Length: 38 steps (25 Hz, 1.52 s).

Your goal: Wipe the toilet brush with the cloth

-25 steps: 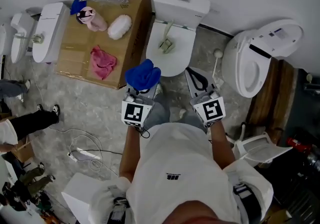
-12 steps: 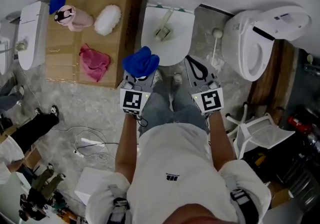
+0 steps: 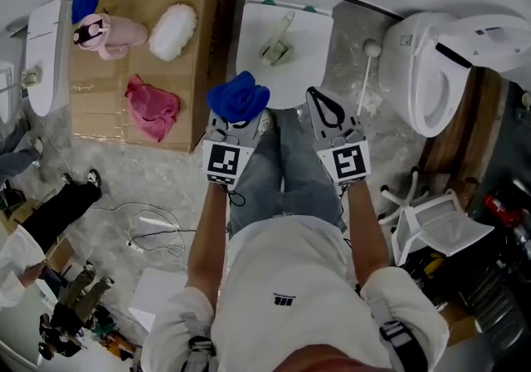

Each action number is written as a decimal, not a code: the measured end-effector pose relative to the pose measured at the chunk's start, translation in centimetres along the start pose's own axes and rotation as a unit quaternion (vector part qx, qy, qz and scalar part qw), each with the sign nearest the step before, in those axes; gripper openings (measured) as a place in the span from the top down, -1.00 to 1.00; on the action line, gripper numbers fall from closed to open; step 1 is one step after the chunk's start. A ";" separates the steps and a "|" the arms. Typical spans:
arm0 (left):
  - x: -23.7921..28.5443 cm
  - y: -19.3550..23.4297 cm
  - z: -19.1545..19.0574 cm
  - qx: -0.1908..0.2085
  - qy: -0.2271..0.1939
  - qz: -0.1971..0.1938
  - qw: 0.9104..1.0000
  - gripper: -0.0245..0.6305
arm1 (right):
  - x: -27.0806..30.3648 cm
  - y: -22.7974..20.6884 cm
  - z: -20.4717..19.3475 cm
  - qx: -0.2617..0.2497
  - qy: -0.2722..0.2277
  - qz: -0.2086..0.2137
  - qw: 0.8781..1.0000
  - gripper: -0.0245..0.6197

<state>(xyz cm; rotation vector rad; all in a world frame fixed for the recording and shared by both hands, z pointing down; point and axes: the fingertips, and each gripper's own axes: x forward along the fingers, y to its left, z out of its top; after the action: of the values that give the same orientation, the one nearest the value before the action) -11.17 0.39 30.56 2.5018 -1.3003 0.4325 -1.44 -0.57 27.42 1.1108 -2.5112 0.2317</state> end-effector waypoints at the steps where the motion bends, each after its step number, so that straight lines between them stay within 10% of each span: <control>1: 0.5 0.1 -0.3 0.002 0.003 -0.001 1.000 0.48 | 0.5 -0.3 -0.5 0.003 0.001 0.002 1.000 0.93; 38: 16.2 3.1 -16.1 -0.014 0.048 0.016 0.999 0.47 | 15.7 -4.6 -21.8 -0.020 0.089 0.063 0.994 0.86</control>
<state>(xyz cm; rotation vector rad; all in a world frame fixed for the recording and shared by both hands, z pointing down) -6.95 -7.11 51.95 2.4086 -1.3012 0.5313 -1.62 -7.77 53.70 0.8774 -2.4167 0.2999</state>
